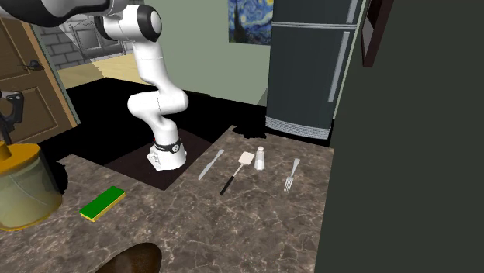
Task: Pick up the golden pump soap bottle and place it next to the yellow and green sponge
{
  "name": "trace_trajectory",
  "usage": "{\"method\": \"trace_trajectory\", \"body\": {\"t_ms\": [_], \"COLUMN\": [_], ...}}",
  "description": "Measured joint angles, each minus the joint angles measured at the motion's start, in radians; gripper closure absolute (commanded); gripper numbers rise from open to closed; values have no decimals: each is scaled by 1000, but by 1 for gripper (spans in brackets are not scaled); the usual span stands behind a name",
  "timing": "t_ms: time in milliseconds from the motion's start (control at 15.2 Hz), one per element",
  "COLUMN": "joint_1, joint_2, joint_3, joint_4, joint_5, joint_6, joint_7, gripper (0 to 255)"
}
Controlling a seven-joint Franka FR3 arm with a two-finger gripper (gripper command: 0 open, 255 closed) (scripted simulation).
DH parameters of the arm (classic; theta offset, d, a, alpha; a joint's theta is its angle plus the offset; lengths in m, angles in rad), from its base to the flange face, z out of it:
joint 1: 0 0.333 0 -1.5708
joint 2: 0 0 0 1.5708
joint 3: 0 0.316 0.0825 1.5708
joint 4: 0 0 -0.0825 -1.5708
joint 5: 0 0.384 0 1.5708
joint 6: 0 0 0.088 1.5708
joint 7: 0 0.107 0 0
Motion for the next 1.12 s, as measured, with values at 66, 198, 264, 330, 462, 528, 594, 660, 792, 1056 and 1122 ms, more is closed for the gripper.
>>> {"method": "trace_trajectory", "body": {"t_ms": [66,198,264,330,462,528,594,660,792,1056,1122], "joint_1": [0,0,1,0,-1,0,0,-1,-2,-4,-4], "joint_2": [-3,-14,-25,-26,-26,-32,-33,-33,-35,-34,-38], "joint_3": [0,1,4,3,1,2,2,2,0,-2,-2], "joint_4": [-15,-54,-81,-97,-124,-143,-154,-170,-198,-252,-267], "joint_5": [-1,-7,-12,-13,-14,-17,-18,-19,-21,-23,-26], "joint_6": [12,41,57,71,98,111,122,137,163,217,229], "joint_7": [2,8,17,17,20,25,27,29,32,39,42], "gripper": [255,255,255,255,255,255,255,255,255,255,255]}}
